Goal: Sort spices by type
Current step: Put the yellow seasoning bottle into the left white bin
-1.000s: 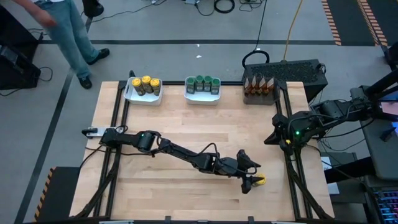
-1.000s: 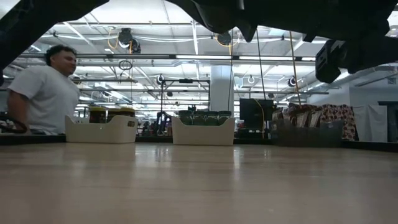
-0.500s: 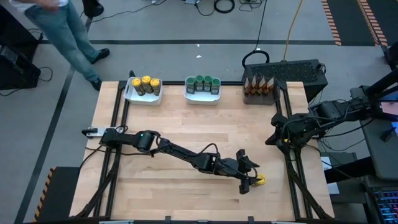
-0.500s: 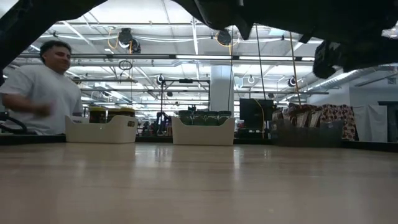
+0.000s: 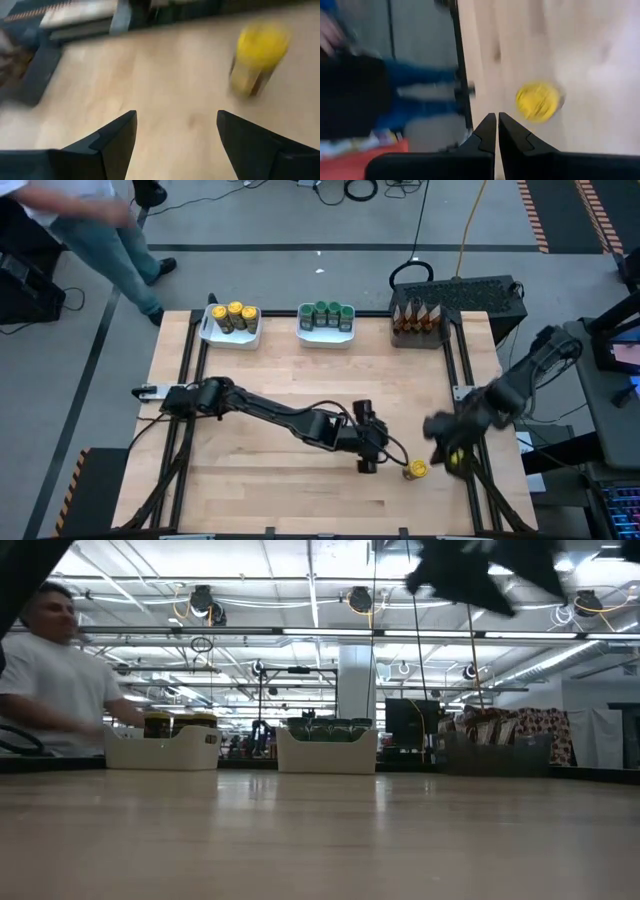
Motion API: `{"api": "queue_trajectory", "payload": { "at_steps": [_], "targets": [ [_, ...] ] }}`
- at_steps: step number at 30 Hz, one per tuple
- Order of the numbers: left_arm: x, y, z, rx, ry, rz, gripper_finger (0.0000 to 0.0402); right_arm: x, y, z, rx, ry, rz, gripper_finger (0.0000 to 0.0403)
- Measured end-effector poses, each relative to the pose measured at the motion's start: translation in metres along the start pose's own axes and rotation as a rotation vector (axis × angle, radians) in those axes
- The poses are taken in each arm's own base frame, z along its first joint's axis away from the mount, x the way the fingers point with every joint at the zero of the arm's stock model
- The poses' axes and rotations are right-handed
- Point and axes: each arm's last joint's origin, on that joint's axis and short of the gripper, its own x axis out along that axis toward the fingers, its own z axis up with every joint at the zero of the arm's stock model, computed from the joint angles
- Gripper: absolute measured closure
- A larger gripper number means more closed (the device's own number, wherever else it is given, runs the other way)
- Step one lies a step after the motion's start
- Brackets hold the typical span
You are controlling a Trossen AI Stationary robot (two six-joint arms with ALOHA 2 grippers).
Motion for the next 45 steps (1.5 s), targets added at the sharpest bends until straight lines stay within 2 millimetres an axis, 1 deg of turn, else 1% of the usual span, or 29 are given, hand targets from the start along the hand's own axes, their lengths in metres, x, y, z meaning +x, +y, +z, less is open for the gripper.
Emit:
{"api": "queue_trajectory", "payload": {
  "at_steps": [2, 4, 7, 9, 12, 14, 18, 21, 25, 27, 30, 34, 39, 45],
  "targets": [
    [-0.004, 0.003, -0.006, 0.052, 0.083, 0.024, 0.0123, 0.014, 0.009, -0.010, -0.018, 0.066, -0.021, 0.0403],
    [-0.009, 0.005, -0.012, 0.088, 0.158, 0.038, 0.0123, 0.023, 0.018, -0.022, -0.015, 0.100, -0.030, 0.0403],
    [-0.012, 0.006, -0.020, 0.123, 0.240, 0.042, 0.0123, 0.030, 0.026, -0.038, 0.028, 0.075, -0.064, 0.0403],
    [-0.014, 0.007, -0.026, 0.150, 0.302, 0.038, 0.0123, 0.039, 0.026, -0.050, 0.044, 0.051, -0.094, 0.0403],
    [-0.012, 0.005, -0.031, 0.142, 0.331, -0.056, 0.0123, 0.063, 0.014, -0.066, 0.081, 0.049, -0.118, 0.0403],
    [-0.016, 0.005, -0.030, 0.140, 0.338, -0.118, 0.0123, 0.080, 0.005, -0.075, 0.124, 0.050, -0.079, 0.0403],
    [-0.030, 0.006, -0.023, 0.159, 0.335, -0.136, 0.0123, 0.105, -0.013, -0.088, 0.120, 0.010, -0.009, 0.0403],
    [-0.040, 0.010, -0.023, 0.167, 0.357, -0.136, 0.0123, 0.118, -0.028, -0.093, 0.083, -0.026, -0.033, 0.0403],
    [-0.055, 0.018, -0.030, 0.152, 0.373, -0.119, 0.0123, 0.129, -0.045, -0.099, 0.081, -0.052, -0.023, 0.0403],
    [-0.063, 0.022, -0.038, 0.122, 0.378, -0.099, 0.0123, 0.134, -0.055, -0.101, 0.090, -0.074, -0.028, 0.0403],
    [-0.075, 0.027, -0.048, 0.027, 0.336, -0.076, 0.0123, 0.139, -0.067, -0.103, 0.114, -0.129, -0.026, 0.0403],
    [-0.091, 0.032, -0.055, -0.090, 0.268, -0.064, 0.0123, 0.144, -0.078, -0.102, 0.128, -0.185, -0.017, 0.0403],
    [-0.102, 0.031, -0.058, -0.145, 0.252, -0.028, 0.0123, 0.145, -0.081, -0.096, 0.093, -0.209, -0.030, 0.0403],
    [-0.106, 0.022, -0.057, -0.161, 0.234, -0.037, 0.0123, 0.146, -0.082, -0.078, 0.068, -0.272, -0.023, 0.0403]
  ]
}}
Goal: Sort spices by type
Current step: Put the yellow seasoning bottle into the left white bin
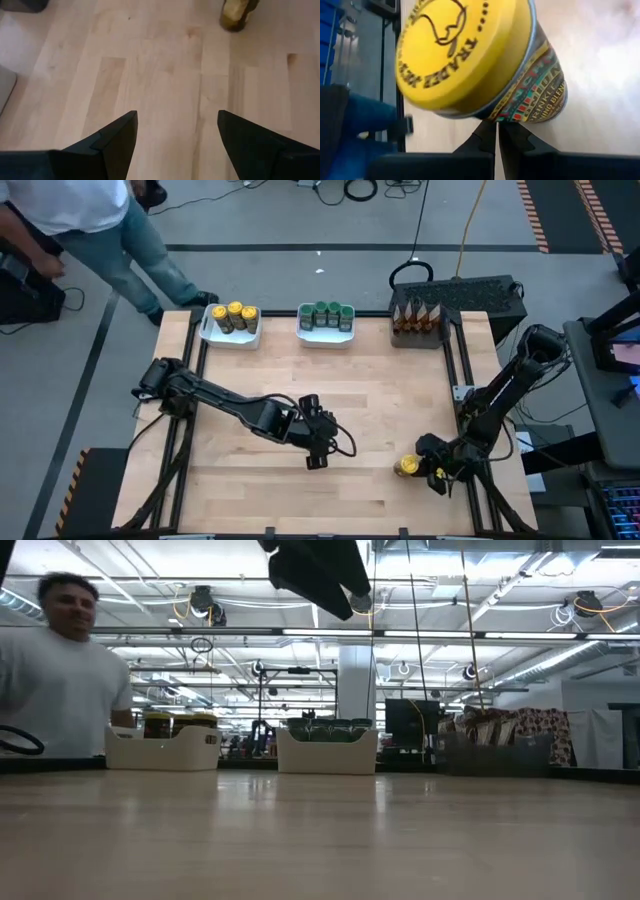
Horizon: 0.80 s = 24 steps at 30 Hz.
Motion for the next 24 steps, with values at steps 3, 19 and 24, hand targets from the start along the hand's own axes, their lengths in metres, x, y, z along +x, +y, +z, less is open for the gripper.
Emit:
{"api": "queue_trajectory", "payload": {
  "at_steps": [3, 19, 24],
  "targets": [
    [-0.002, -0.004, -0.001, -0.011, -0.003, -0.007, 0.0123, 0.003, 0.000, 0.011, 0.004, -0.047, 0.015, 0.0403],
    [-0.009, -0.023, -0.001, -0.252, -0.090, 0.001, 0.0123, 0.044, -0.012, 0.064, -0.027, -0.270, -0.023, 0.0403],
    [-0.010, -0.023, 0.001, -0.386, -0.146, 0.047, 0.0123, 0.057, -0.011, 0.087, -0.078, -0.309, -0.082, 0.0403]
  ]
}}
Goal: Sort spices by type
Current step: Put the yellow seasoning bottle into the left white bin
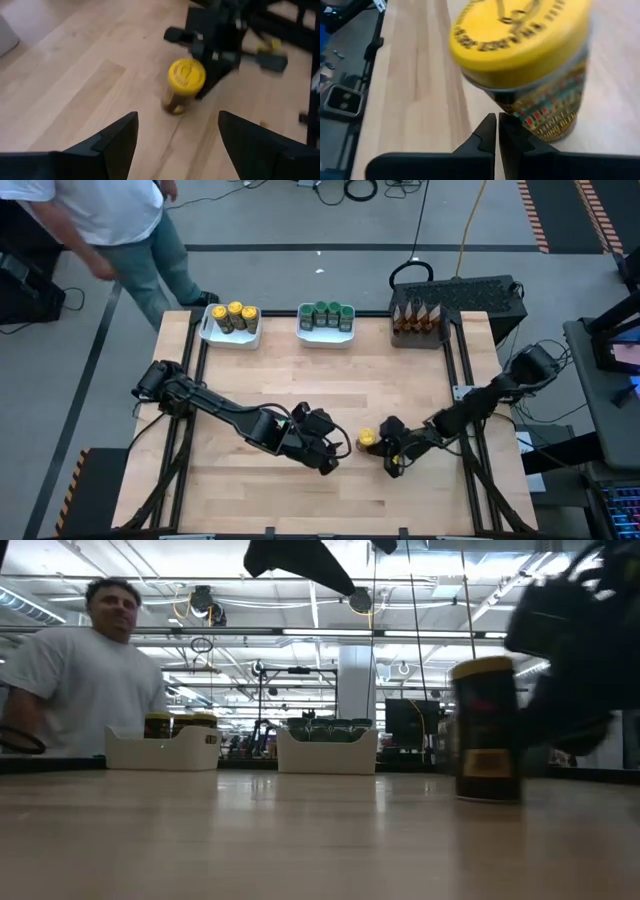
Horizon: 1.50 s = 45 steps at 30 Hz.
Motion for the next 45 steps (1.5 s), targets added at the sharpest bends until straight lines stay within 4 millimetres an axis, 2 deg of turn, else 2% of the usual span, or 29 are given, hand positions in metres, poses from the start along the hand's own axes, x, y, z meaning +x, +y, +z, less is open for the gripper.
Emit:
{"api": "queue_trajectory", "payload": {
  "at_steps": [6, 13, 19, 24, 28, 37, 45],
  "targets": [
    [0.012, -0.002, 0.000, -0.105, -0.021, -0.002, 0.0123, 0.019, 0.002, 0.023, -0.055, -0.014, -0.014, 0.0403],
    [0.037, -0.004, -0.001, -0.256, -0.071, -0.001, 0.0123, 0.007, 0.011, 0.033, -0.059, -0.042, 0.024, 0.0403],
    [0.057, -0.015, -0.005, -0.235, -0.157, -0.041, 0.0123, -0.016, 0.020, 0.024, -0.045, 0.065, 0.059, 0.0403],
    [0.076, -0.015, -0.017, -0.197, -0.184, 0.038, 0.0123, -0.039, 0.028, 0.015, -0.044, 0.123, 0.062, 0.0403],
    [0.086, -0.016, -0.024, -0.059, -0.185, 0.078, 0.0123, -0.050, 0.031, 0.011, -0.051, 0.115, 0.050, 0.0403],
    [0.101, -0.019, -0.032, 0.098, -0.198, 0.091, 0.0123, -0.056, 0.034, 0.007, -0.053, 0.118, 0.058, 0.0403],
    [0.106, -0.016, -0.031, 0.108, -0.242, 0.151, 0.0123, -0.056, 0.034, 0.007, -0.053, 0.118, 0.058, 0.0403]
  ]
}}
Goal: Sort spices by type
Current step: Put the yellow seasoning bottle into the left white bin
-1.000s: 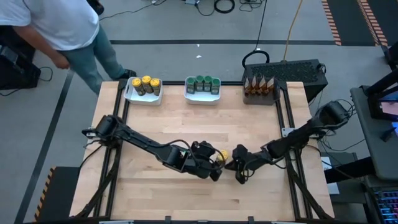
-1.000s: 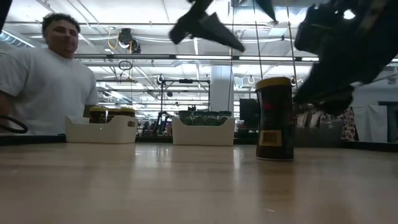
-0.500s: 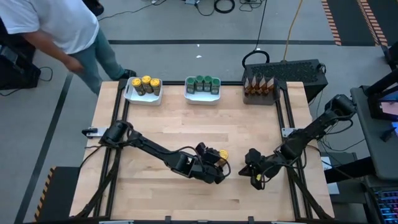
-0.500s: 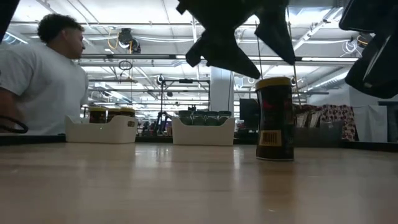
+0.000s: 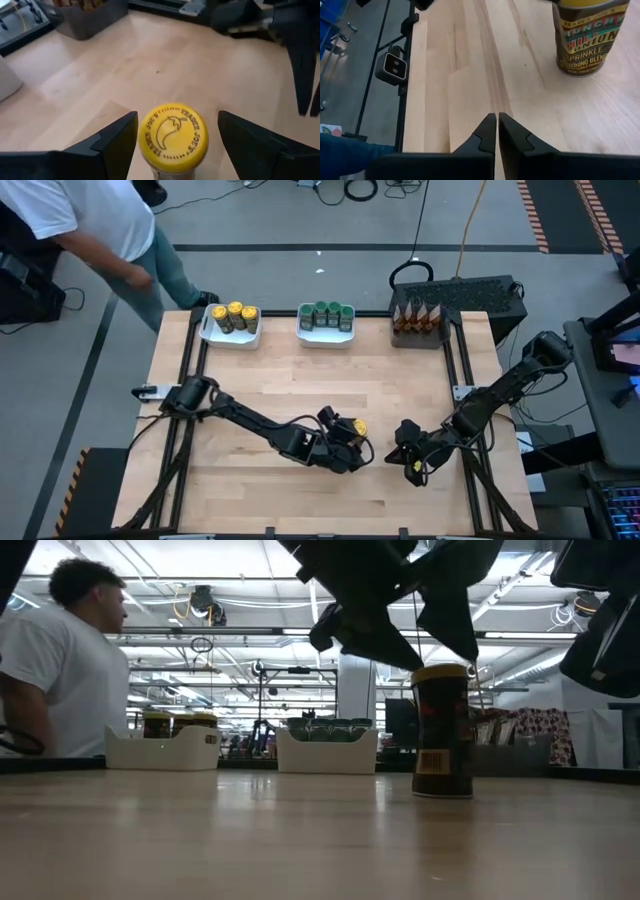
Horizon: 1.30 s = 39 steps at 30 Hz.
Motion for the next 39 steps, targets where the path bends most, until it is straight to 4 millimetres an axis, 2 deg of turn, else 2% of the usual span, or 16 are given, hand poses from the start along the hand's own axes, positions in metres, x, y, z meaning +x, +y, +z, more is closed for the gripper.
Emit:
{"api": "queue_trajectory", "payload": {
  "at_steps": [7, 24, 35, 39],
  "targets": [
    [-0.002, 0.000, 0.003, 0.038, -0.022, 0.016, 0.0123, 0.000, 0.000, 0.000, -0.005, 0.001, 0.003, 0.0403],
    [0.008, 0.009, 0.008, 0.019, 0.009, -0.016, 0.0123, 0.000, 0.000, 0.000, -0.011, 0.002, 0.004, 0.0403],
    [0.010, 0.008, 0.006, 0.018, 0.016, -0.027, 0.0123, 0.000, 0.000, 0.000, -0.015, 0.002, 0.004, 0.0403],
    [0.017, 0.007, -0.002, 0.024, 0.034, -0.035, 0.0123, 0.000, 0.000, 0.000, -0.014, 0.002, 0.005, 0.0403]
  ]
}}
